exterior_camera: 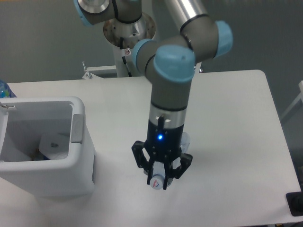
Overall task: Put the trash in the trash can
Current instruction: 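Lift the clear water bottle up from the table, then carry the bottle over the white bin and lower it in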
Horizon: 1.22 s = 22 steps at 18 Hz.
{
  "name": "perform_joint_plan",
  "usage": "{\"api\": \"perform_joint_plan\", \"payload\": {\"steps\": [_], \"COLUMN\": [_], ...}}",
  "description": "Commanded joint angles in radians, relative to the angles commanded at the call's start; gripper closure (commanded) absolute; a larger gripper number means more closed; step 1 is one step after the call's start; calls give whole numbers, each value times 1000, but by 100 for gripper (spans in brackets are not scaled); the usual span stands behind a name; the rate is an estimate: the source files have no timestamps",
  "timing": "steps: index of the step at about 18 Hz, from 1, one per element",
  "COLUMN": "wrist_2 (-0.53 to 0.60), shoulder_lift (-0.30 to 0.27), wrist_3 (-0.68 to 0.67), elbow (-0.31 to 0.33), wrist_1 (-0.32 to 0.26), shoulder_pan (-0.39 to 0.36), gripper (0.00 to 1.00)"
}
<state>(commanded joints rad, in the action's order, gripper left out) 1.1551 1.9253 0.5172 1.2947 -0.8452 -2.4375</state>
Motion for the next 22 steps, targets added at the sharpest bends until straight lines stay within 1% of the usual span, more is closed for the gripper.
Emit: {"api": "perform_joint_plan", "payload": {"steps": [2, 5, 9, 11, 13, 16, 18, 20, 22], "wrist_2": [-9, -34, -98, -104, -103, -103, -103, -103, -103], "shoulder_lift": [-15, -77, -147, -186, -210, -227, -226, -223, -223], "wrist_3": [-35, -101, -137, -155, -155, -155, -148, -148, -148], "elbow": [1, 1, -5, 3, 5, 9, 11, 11, 11], "wrist_1": [0, 0, 0, 0, 0, 0, 2, 27, 43], "shoulder_pan": [6, 11, 28, 52, 103, 162, 193, 233, 256], "gripper": [89, 89, 89, 89, 89, 89, 89, 89, 89]}}
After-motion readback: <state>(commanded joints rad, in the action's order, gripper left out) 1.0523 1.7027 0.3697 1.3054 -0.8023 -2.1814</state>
